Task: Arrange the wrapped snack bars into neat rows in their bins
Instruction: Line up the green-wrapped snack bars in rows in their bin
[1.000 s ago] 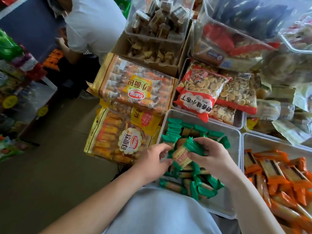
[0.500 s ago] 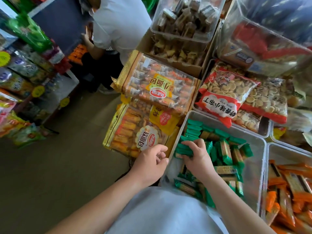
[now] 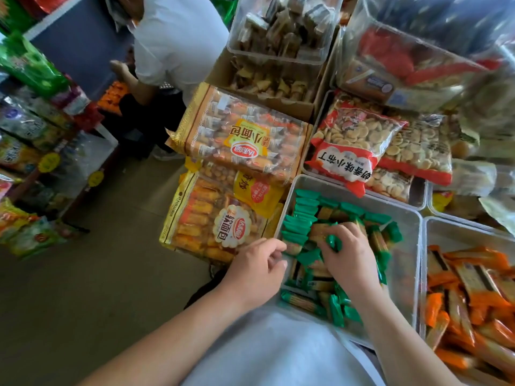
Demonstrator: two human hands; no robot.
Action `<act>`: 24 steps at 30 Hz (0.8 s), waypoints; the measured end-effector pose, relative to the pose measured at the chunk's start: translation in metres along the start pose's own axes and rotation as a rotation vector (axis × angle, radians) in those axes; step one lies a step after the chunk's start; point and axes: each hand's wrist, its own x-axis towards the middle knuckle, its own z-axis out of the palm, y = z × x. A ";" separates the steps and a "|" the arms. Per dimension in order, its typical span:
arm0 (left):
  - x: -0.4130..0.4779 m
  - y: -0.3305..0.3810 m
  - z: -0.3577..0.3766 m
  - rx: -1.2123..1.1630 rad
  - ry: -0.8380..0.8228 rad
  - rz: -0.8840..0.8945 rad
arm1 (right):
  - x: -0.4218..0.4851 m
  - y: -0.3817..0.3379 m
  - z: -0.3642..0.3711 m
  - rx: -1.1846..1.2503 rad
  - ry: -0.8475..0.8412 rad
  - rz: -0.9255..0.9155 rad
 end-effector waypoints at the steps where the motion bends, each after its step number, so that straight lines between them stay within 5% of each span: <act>1: 0.003 0.004 0.007 0.014 -0.055 0.009 | -0.006 0.005 -0.009 0.013 0.017 0.020; 5: 0.025 0.012 0.048 0.167 -0.326 -0.042 | -0.033 0.025 -0.020 0.012 0.006 0.063; 9: 0.048 0.013 0.087 0.147 -0.402 -0.221 | -0.036 0.036 -0.013 0.002 -0.049 -0.036; 24: 0.062 -0.012 0.106 -0.134 -0.347 -0.329 | -0.034 0.058 -0.016 0.153 -0.079 0.026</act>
